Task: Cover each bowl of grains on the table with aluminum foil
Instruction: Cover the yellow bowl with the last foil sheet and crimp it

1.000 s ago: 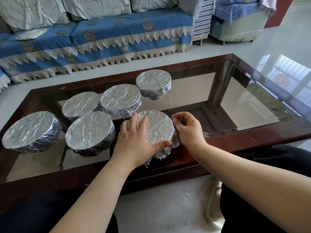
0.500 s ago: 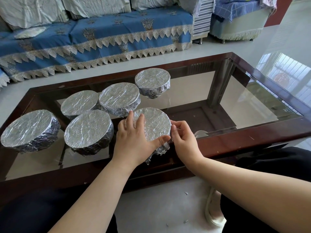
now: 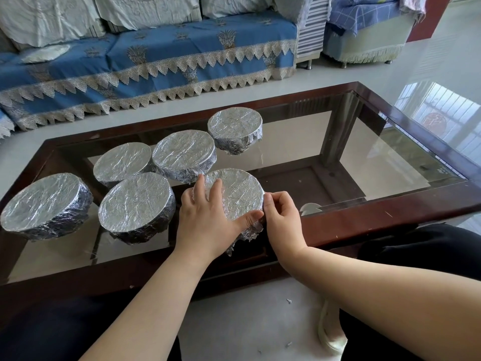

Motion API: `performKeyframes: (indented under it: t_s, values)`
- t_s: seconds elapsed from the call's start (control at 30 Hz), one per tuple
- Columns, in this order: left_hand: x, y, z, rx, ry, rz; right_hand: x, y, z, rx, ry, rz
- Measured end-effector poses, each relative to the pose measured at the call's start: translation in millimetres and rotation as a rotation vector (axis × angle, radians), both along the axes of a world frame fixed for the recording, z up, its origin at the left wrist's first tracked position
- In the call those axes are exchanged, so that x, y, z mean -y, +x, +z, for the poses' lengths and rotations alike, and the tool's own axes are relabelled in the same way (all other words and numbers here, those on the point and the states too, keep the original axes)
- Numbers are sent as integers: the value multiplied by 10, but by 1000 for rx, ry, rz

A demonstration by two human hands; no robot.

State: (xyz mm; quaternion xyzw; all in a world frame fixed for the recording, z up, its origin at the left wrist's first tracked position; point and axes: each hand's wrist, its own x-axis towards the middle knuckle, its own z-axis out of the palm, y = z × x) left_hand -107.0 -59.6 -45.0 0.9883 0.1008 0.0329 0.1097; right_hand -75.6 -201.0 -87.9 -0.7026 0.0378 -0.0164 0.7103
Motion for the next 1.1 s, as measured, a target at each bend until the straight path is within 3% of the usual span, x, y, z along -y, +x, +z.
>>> performKeyframes:
  t_s: [0.6, 0.8, 1.1]
  values:
    - [70, -19, 111, -75, -29, 62, 16, 206, 97, -348, 396, 102]
    - [39, -89, 195, -157, -52, 24, 46, 376, 165, -359, 347, 103]
    - [4, -111, 114, -86, -263, 20, 59, 514, 104, -292, 145, 96]
